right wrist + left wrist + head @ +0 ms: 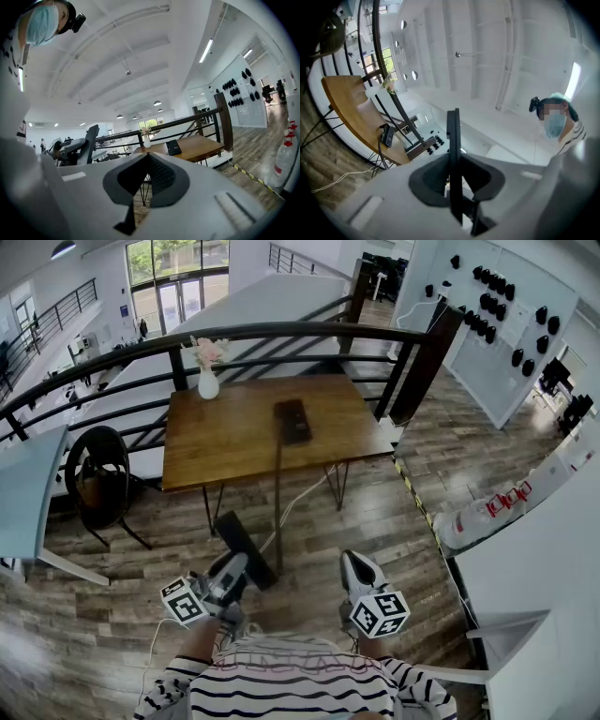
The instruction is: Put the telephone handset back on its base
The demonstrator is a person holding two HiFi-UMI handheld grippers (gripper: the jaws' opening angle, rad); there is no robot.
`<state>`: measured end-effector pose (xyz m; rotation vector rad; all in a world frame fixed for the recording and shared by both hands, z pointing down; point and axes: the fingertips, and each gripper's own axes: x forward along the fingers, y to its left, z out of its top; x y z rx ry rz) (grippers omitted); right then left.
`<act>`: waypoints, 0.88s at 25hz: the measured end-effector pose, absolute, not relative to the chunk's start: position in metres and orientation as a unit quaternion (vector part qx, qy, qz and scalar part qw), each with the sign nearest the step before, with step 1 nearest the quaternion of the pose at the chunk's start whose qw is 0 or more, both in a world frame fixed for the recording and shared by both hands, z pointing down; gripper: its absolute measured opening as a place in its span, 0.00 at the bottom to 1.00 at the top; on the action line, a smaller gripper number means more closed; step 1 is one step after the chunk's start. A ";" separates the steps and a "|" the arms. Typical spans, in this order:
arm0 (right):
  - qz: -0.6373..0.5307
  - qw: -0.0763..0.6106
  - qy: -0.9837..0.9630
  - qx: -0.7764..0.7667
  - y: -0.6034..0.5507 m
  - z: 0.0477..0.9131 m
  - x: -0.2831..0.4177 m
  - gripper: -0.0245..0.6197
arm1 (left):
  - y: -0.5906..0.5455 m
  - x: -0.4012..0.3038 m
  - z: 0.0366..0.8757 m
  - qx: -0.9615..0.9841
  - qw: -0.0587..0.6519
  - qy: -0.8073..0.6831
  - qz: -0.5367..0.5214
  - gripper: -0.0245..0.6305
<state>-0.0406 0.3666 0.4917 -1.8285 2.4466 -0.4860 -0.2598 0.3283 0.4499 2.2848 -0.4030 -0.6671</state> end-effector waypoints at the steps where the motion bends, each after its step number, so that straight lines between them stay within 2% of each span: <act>1: -0.157 0.022 0.793 -0.589 0.368 0.492 -0.038 0.04 | 0.330 -0.256 0.450 0.885 0.356 -0.157 -0.258 0.15; 15: -0.169 0.029 0.819 -0.548 0.388 0.507 0.002 0.04 | 0.365 -0.206 0.467 0.878 0.362 -0.186 -0.252 0.15; 22: -0.187 0.031 0.822 -0.536 0.364 0.517 0.004 0.04 | 0.339 -0.195 0.473 0.872 0.376 -0.188 -0.250 0.15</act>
